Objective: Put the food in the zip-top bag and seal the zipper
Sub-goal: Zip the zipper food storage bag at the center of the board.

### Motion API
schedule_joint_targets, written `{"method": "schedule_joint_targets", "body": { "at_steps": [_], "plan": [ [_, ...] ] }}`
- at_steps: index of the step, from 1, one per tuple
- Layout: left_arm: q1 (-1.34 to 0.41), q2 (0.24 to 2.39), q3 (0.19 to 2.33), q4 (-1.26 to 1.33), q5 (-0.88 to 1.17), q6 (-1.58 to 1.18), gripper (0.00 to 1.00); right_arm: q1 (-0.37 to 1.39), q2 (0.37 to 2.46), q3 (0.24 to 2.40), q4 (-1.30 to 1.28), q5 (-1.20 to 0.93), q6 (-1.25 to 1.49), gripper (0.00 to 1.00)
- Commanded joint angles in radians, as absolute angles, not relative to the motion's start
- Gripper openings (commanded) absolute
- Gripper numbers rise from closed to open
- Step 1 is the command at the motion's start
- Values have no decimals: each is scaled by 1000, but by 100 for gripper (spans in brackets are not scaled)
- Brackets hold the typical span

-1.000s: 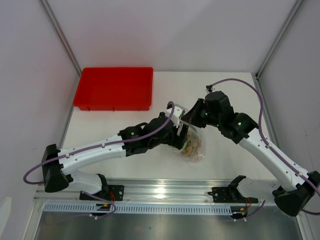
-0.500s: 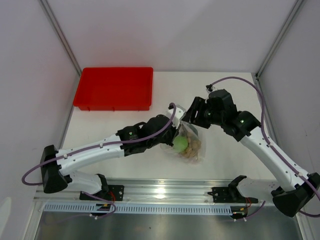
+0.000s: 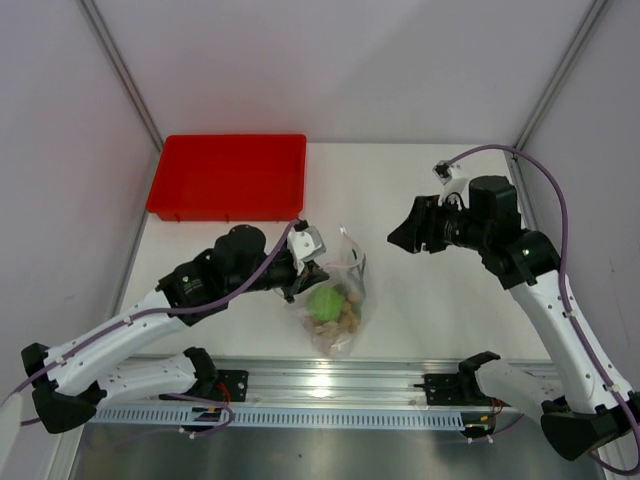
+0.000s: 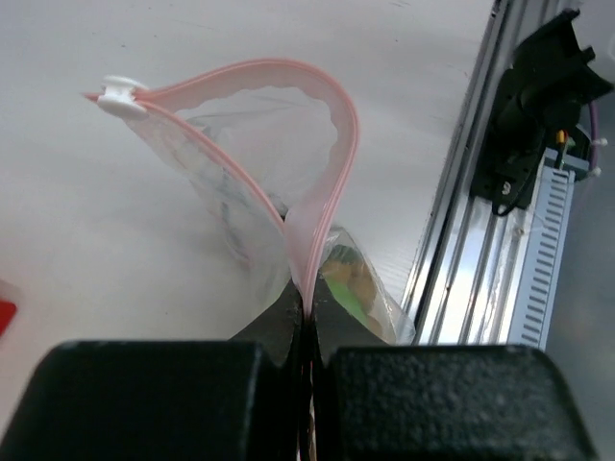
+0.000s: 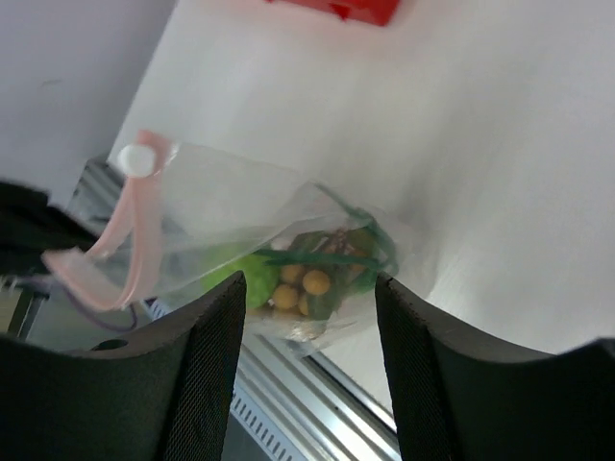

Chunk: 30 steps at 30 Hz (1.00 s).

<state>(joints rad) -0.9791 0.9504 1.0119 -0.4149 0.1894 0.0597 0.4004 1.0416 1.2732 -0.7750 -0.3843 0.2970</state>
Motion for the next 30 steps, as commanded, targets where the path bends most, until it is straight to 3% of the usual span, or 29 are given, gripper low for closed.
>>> {"method": "schedule_joint_targets", "body": {
  "at_steps": [1, 4, 12, 17, 30],
  "plan": [
    [-907, 916, 1020, -465, 469, 169, 1, 377, 986, 1226, -658, -705, 180, 59],
    [-858, 888, 1031, -505, 639, 211, 1, 377, 986, 1200, -638, -901, 123, 59],
    [-810, 856, 1135, -618, 983, 264, 1, 377, 1005, 1131, -516, -1124, 46, 63],
    [-807, 868, 1172, -661, 1055, 268, 1, 400, 1034, 1121, -384, -1254, 104, 64],
    [-798, 864, 1181, -604, 1129, 221, 1, 649, 1055, 1080, -166, -1307, 257, 66]
  ]
}}
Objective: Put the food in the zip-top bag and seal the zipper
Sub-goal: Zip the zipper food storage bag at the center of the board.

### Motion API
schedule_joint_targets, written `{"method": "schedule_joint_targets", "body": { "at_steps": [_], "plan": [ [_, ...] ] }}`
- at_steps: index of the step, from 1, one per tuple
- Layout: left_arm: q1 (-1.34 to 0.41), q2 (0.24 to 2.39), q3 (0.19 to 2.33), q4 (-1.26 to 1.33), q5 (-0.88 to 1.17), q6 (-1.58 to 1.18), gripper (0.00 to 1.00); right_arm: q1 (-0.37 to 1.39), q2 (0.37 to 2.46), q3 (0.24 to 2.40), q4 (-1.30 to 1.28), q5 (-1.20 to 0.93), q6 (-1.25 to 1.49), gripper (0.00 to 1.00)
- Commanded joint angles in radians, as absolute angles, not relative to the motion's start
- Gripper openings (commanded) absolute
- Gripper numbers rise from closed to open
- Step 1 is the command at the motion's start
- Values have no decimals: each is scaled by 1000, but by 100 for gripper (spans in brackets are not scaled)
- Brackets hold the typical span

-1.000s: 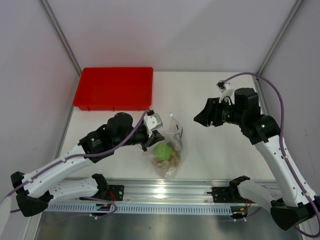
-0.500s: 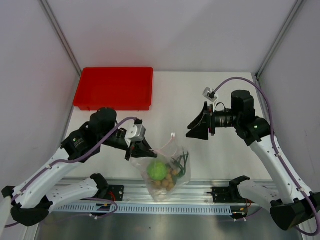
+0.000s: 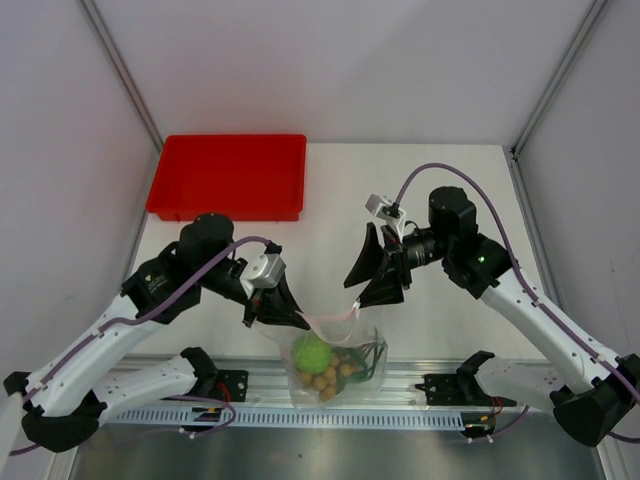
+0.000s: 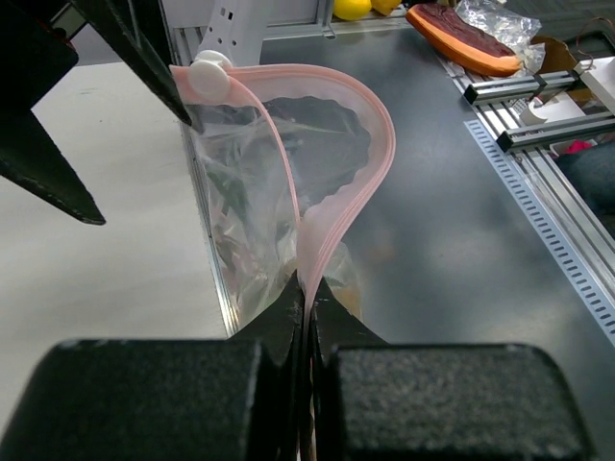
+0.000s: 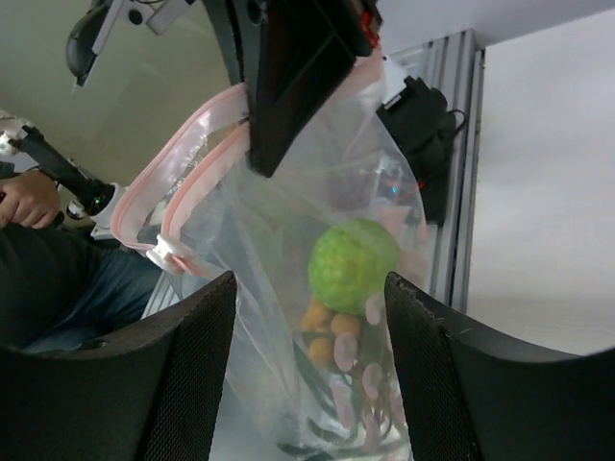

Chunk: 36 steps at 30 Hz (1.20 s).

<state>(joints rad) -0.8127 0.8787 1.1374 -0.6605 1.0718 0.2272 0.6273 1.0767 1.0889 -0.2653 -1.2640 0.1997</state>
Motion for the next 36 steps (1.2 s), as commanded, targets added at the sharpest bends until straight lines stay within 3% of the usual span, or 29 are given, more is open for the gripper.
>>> {"method": "schedule_joint_targets", "body": {
  "at_steps": [1, 17, 23, 26, 27, 29, 35, 36],
  "plan": [
    [-793, 862, 1180, -607, 1129, 221, 1, 656, 1037, 1062, -109, -1315, 282, 66],
    [-752, 848, 1186, -595, 1135, 202, 0, 729, 973, 1040, -61, -1313, 377, 65],
    [-749, 859, 1184, -555, 1146, 169, 1, 821, 1023, 1052, -22, -1258, 390, 59],
    [-749, 867, 1186, -558, 1144, 172, 1, 836, 1049, 1062, -12, -1220, 390, 36],
    [-749, 867, 1184, -558, 1141, 170, 0, 838, 1052, 1062, -12, -1210, 396, 22],
    [-749, 864, 1177, -563, 1135, 175, 1, 838, 1057, 1055, -12, -1187, 399, 3],
    [-744, 862, 1138, -574, 1028, 183, 1, 809, 1042, 1028, -60, -1063, 388, 0],
    [-741, 858, 1122, -571, 953, 172, 12, 801, 1031, 1017, -72, -1014, 390, 0]
  ]
}}
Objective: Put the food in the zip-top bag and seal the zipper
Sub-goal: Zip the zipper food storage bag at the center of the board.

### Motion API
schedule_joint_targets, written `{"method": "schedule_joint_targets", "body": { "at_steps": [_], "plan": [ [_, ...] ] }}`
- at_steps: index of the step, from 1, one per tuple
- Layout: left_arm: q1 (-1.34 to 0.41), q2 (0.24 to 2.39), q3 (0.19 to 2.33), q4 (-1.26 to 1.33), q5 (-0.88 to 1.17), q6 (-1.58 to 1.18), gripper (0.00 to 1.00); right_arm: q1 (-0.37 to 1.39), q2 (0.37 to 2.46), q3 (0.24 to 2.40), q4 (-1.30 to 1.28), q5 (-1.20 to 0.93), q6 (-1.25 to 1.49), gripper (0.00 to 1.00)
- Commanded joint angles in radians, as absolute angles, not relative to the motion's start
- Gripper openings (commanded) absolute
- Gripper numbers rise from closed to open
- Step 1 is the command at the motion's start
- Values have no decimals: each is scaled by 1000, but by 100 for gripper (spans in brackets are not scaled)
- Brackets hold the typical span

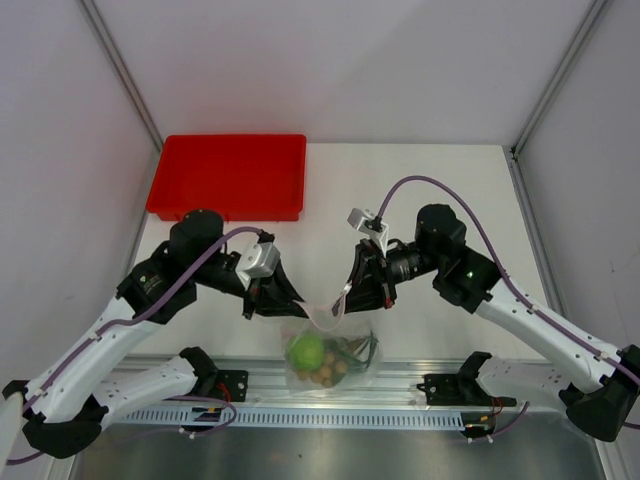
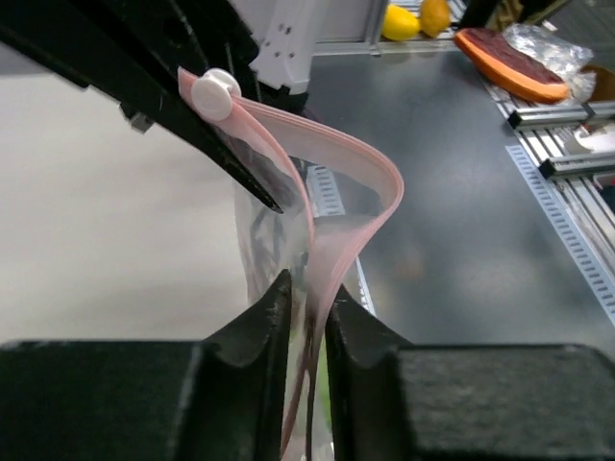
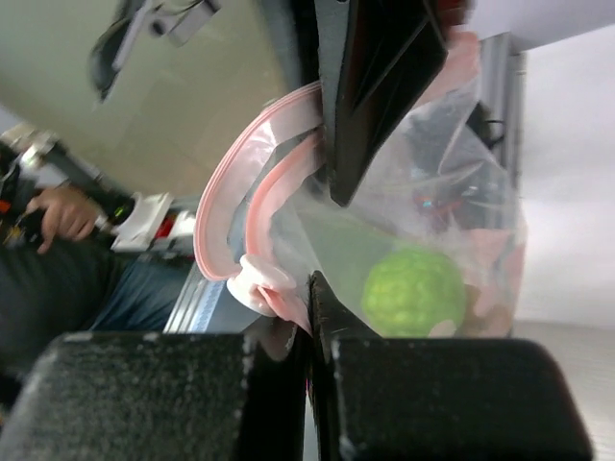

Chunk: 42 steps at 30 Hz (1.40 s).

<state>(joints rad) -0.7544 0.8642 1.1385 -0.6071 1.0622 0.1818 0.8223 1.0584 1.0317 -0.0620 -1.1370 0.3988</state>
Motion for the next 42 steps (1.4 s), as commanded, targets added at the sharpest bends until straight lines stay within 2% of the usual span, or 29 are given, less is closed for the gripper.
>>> {"method": "schedule_joint_targets", "body": {
  "at_steps": [1, 2, 3, 5, 7, 11, 19, 27, 30, 32, 35, 42],
  "plan": [
    [-741, 844, 1102, -565, 913, 166, 25, 790, 1025, 1009, -77, -988, 391, 0],
    [-739, 835, 1091, -558, 873, 157, 38, 779, 1016, 1003, -81, -965, 402, 0],
    [-738, 824, 1059, -542, 823, 150, 60, 761, 1000, 985, -78, -930, 405, 0],
    [-738, 787, 1042, -525, 773, 131, 84, 752, 988, 968, -72, -911, 425, 0],
    [-738, 758, 1016, -486, 717, 117, 99, 749, 976, 947, -55, -896, 434, 0],
    [-739, 709, 1000, -397, 595, 45, 100, 756, 973, 917, -40, -855, 457, 0],
    [-741, 793, 1054, -265, 560, -98, 98, 825, 980, 943, -118, -675, 451, 0],
    [-784, 905, 1129, -222, 620, -175, 82, 911, 980, 999, -150, -577, 457, 0],
    [-784, 933, 1134, -232, 670, -198, 73, 920, 976, 1002, -164, -566, 431, 0],
    [-784, 956, 1143, -245, 713, -215, 63, 923, 973, 1000, -164, -566, 423, 0],
    [-782, 969, 1144, -253, 741, -232, 55, 923, 969, 999, -170, -565, 414, 0],
    [-782, 995, 1149, -259, 802, -238, 54, 925, 963, 992, -172, -577, 416, 0]
  ]
}}
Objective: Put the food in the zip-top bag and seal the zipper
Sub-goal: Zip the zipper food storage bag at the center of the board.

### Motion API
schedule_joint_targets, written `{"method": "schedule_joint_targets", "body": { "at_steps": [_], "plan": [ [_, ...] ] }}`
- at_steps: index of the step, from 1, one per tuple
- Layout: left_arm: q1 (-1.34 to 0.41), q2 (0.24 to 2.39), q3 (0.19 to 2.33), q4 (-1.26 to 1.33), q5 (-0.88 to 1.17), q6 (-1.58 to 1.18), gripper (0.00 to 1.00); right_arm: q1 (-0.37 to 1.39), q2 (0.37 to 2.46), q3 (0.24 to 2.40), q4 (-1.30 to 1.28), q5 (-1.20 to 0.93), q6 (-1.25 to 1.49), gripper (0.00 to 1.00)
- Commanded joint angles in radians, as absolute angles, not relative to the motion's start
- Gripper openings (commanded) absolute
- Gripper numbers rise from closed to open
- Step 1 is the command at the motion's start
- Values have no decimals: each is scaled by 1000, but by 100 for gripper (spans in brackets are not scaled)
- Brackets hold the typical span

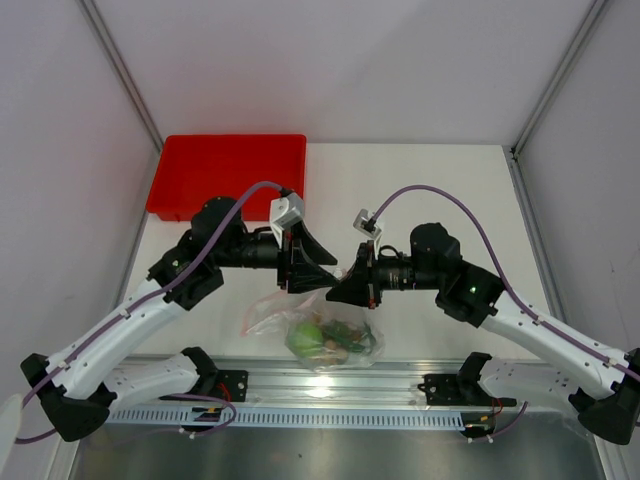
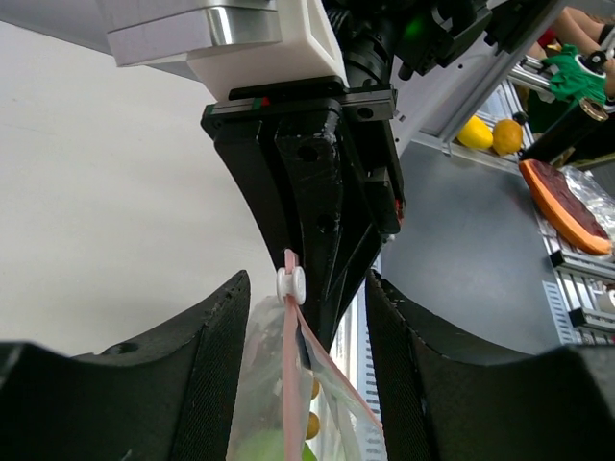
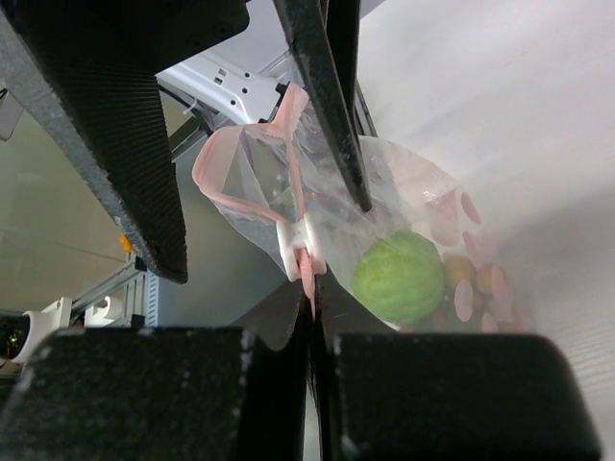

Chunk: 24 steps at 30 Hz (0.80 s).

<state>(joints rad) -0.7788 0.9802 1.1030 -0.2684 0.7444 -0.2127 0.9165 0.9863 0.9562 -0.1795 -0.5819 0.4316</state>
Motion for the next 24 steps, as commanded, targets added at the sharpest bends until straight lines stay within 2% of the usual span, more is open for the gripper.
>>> {"method": "schedule_joint_targets", "body": {
  "at_steps": [1, 7, 10, 12, 14, 15, 16, 24],
  "plan": [
    [-782, 1002, 1152, -261, 807, -238, 54, 927, 963, 994, -172, -578, 416, 0],
    [-782, 1025, 1158, -271, 804, -239, 49, 931, 957, 996, -173, -574, 416, 0],
    [-782, 1034, 1167, -282, 808, -238, 43, 931, 959, 996, -179, -566, 417, 0],
    [-782, 1034, 1164, -282, 808, -238, 36, 933, 960, 996, -176, -565, 422, 0],
    [-782, 1032, 1167, -282, 805, -239, 22, 934, 960, 994, -172, -551, 428, 0],
    [-781, 1032, 1167, -285, 801, -241, 14, 940, 957, 993, -170, -542, 431, 0],
    [-781, 1031, 1167, -287, 796, -242, 1, 942, 956, 989, -169, -526, 437, 0],
    [-781, 1028, 1183, -325, 788, -261, 1, 973, 894, 913, -84, -270, 532, 0]
  ]
}}
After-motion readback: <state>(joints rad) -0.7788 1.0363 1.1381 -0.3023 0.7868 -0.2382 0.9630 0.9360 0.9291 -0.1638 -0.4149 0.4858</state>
